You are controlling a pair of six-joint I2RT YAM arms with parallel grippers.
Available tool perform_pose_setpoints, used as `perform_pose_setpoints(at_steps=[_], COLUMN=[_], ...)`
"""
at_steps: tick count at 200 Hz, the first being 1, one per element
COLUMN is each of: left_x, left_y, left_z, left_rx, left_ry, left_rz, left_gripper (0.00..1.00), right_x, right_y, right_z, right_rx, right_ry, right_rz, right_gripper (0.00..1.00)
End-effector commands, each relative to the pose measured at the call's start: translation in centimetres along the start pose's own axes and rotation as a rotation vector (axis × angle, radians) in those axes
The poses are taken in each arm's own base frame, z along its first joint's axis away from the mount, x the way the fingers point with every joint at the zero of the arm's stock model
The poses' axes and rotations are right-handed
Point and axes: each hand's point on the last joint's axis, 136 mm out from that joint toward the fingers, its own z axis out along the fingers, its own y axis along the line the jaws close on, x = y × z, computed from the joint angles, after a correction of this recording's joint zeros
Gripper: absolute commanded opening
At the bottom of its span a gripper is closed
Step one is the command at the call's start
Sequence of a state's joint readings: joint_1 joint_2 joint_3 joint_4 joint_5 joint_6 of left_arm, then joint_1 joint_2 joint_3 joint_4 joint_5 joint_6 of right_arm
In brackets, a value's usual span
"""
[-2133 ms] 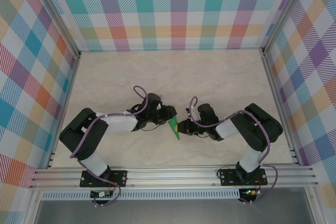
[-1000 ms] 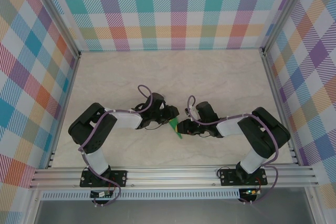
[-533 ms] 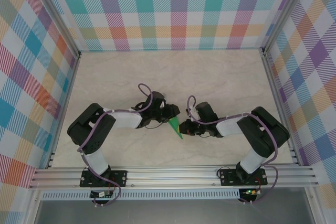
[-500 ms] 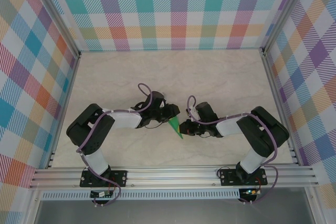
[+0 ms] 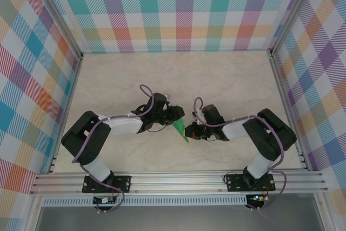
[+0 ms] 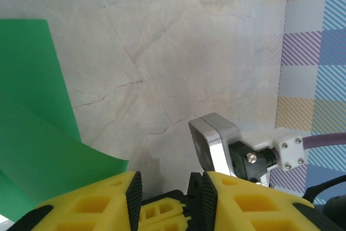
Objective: Fold a paper plane with a square sheet of paper (pick it up from the middle)
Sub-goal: Fold the wing for the fifth time at the center of the table.
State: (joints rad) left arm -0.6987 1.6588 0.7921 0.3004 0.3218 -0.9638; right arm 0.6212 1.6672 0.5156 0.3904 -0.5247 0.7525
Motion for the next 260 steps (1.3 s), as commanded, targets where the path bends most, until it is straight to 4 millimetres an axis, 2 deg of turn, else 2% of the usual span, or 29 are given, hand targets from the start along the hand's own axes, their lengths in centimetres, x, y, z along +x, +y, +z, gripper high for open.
perform_pose_setpoints(at_steps=[1,23,89,99,117,150,169,201,232,260], left_x=[0.6,0.6,0.9,0.9,0.8,0.3,0.2,0.7,1.5,1.3], left_y=[0.5,0.7,3.0,3.0,1.9,0.1,0.1,0.6,0.8,1.1], left_z=[0.8,1.3,2.8,3.0,3.0,1.3,0.1,-1.1,-0.5,0.9], left_rx=[0.008,0.001,-0.043,-0.038,0.009,0.038,0.021,0.005,0.007,0.002], left_ry=[0.015,0.016,0.023,0.024,0.028,-0.003,-0.029,-0.044,-0.019,-0.012], left_rz=[0.017,0.017,0.010,0.009,0.018,0.050,0.055,0.055,0.062,0.066], left_gripper=[0.37,0.37,0.37,0.37,0.40,0.47,0.52,0.52,0.47,0.46], right_x=[0.4,0.4,0.6,0.6,0.8,0.8,0.7,0.6,0.7,0.7], right_y=[-0.5,-0.3,-0.8,-0.9,-1.3,-1.3,-0.9,-0.8,-0.9,-0.9], right_z=[0.6,0.6,0.8,0.8,0.9,0.9,0.9,0.9,0.9,1.0], right_rx=[0.018,0.012,0.032,0.037,0.048,0.042,0.035,0.032,0.033,0.031], right_ry=[0.036,0.042,0.050,0.052,0.060,0.060,0.059,0.061,0.066,0.067], right_rz=[0.031,0.033,0.058,0.064,0.084,0.104,0.111,0.131,0.139,0.142], right_gripper=[0.06,0.06,0.06,0.05,0.04,0.03,0.03,0.03,0.03,0.04])
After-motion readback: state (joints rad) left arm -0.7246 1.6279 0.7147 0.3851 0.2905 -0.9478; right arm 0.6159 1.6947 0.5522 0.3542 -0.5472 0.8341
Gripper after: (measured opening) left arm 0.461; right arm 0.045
